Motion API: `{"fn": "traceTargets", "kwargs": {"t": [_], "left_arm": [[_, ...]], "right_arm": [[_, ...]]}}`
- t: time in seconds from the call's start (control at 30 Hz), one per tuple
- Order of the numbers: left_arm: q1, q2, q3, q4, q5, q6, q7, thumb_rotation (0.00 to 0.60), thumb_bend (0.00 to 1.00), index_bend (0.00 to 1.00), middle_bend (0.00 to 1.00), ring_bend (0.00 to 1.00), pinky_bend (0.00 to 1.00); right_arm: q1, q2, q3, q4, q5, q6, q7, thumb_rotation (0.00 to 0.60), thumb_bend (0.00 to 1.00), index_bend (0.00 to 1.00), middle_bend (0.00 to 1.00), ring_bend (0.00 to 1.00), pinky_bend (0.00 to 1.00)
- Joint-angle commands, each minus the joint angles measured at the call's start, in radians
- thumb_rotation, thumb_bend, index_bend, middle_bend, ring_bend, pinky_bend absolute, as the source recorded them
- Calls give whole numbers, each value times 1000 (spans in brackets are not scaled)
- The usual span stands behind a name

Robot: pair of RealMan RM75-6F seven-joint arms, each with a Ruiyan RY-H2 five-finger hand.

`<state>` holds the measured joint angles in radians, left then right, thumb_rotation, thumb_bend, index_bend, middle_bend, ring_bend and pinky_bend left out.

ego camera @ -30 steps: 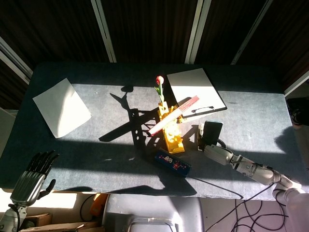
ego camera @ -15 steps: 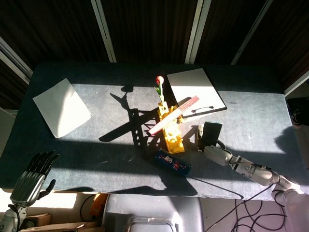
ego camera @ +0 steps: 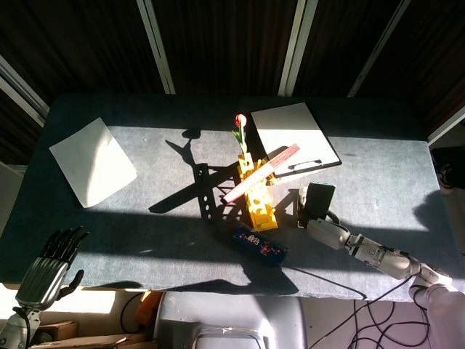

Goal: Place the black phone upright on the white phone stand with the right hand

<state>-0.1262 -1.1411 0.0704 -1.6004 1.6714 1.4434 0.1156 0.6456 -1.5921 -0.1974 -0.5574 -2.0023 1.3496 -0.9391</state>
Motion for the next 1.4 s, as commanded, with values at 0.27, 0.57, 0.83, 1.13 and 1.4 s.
{"fn": "traceTargets", "kwargs": {"t": [0.27,0.57,0.83,1.13,1.4], "left_arm": [[2,1,1,1,2,4,0,600,404,0,0,0,34],[2,1,1,0,3,4,0,600,406,0,0,0,34],[2,2,2,0,4,4,-1,600,404,0,0,0,34],[3,2,3,2,6,7,-3,600,404,0,0,0,34],[2,1,4,2,8,5,-2,600,405,0,0,0,34]], "right_arm": [[-4,2,11,-20,18,-20,-29,600,436,408,536,534,261],[-9,5,20,-43,35,-32,-29,600,436,155,458,485,221],[-7,7,26,-61,41,-35,-21,600,436,30,410,439,199],[-9,16,27,-83,46,-44,-15,600,433,0,352,380,171],[-9,32,30,-113,50,-47,-3,600,390,0,295,315,134]]}}
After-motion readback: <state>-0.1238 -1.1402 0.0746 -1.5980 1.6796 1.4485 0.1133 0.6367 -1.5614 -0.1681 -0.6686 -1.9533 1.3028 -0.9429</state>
